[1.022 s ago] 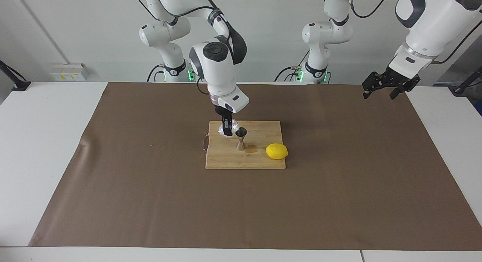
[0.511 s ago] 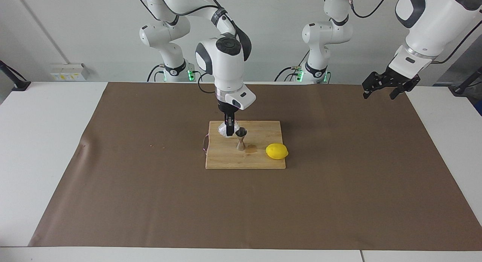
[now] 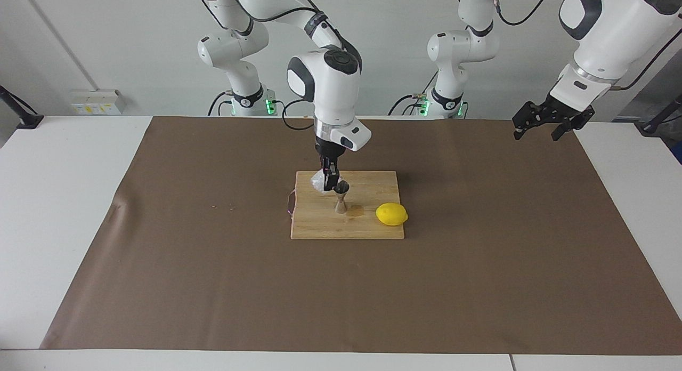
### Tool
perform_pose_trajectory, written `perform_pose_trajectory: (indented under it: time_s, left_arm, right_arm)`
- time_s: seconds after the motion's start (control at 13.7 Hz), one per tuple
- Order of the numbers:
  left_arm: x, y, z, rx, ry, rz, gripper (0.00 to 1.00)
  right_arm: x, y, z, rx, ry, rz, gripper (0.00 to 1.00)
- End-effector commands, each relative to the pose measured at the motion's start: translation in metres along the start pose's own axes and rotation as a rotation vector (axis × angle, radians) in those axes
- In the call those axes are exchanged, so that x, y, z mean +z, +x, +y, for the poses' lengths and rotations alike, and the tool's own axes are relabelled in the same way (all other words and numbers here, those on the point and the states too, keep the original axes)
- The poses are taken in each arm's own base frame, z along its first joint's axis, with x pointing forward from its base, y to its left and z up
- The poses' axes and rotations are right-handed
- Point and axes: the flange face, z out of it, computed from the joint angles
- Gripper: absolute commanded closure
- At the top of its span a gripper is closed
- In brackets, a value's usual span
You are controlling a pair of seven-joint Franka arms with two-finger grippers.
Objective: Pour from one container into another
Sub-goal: 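Tilt the white cup with the right gripper above the steel cup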
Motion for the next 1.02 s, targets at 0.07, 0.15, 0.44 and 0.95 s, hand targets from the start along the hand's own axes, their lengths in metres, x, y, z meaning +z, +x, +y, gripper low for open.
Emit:
perform_pose_trajectory:
  time_s: [0.07,0.15,0.44,0.95]
  left_arm:
    - [-0.002,-0.005,-0.001,0.008,0.013,-0.009,0.00]
    - [-0.002,-0.005,-0.002,0.006,0.013,-0.009,0.00]
    - [-0.002,-0.005,-0.002,0.006,0.013,-0.009,0.00]
    - [-0.002,-0.005,-0.002,0.006,0.013,-0.009,0.00]
  right_arm:
    - [-0.003,0.007,0.000,-0.025,-0.033,-0.062,0.99]
    - [-0.004,0.014,-0.002,-0.049,-0.046,-0.077,0.99]
    - [-0.005,0.016,-0.002,-0.086,-0.079,-0.119,0.99]
    - [-0.007,0.023,-0.009,-0.158,-0.124,-0.189,0.99]
